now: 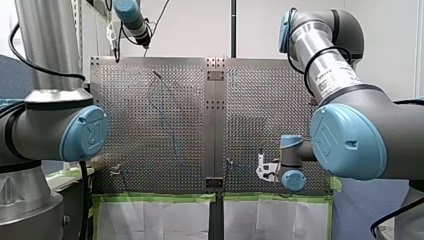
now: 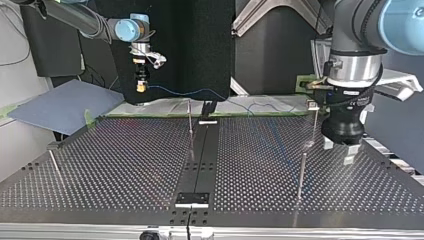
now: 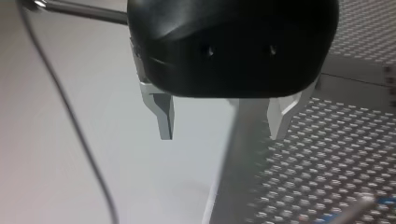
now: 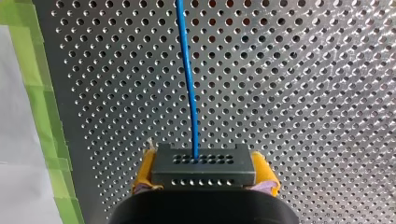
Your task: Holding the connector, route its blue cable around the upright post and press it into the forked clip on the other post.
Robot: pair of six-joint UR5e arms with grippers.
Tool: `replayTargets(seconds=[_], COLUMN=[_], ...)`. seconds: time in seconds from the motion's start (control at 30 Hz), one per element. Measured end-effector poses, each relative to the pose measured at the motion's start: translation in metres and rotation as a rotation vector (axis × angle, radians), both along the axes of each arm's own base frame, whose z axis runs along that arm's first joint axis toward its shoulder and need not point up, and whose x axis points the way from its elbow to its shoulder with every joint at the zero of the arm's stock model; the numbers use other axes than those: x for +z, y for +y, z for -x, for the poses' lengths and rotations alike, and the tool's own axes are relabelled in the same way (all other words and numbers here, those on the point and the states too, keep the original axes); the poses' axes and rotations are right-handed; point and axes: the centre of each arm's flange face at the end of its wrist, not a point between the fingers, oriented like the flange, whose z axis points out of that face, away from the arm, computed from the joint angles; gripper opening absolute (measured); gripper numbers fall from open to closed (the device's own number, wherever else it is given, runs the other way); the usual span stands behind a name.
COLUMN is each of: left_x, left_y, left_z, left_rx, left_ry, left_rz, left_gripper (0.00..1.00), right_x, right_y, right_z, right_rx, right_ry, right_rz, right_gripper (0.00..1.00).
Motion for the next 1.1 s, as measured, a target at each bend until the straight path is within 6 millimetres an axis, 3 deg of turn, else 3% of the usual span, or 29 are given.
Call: replayTargets(seconds=[0.33,1.1], left_x=[-0.021,-0.026], left_y=[-0.003,0.0], left_z=[0.001,0.011], left_rx=[-0.006,0.044], left_ry=[0.125,0.192], left_rz=[-0.018,-0.02], left_gripper=[1.0,1.0], right_x=[0.0,0.0], right_y=[0.0,0.002], right_z=[0.0,-0.002], right_rx=[0.0,0.005], right_ry=[0.0,0.004], right_rz=[0.0,-0.002], right_gripper=[0.0,0.0])
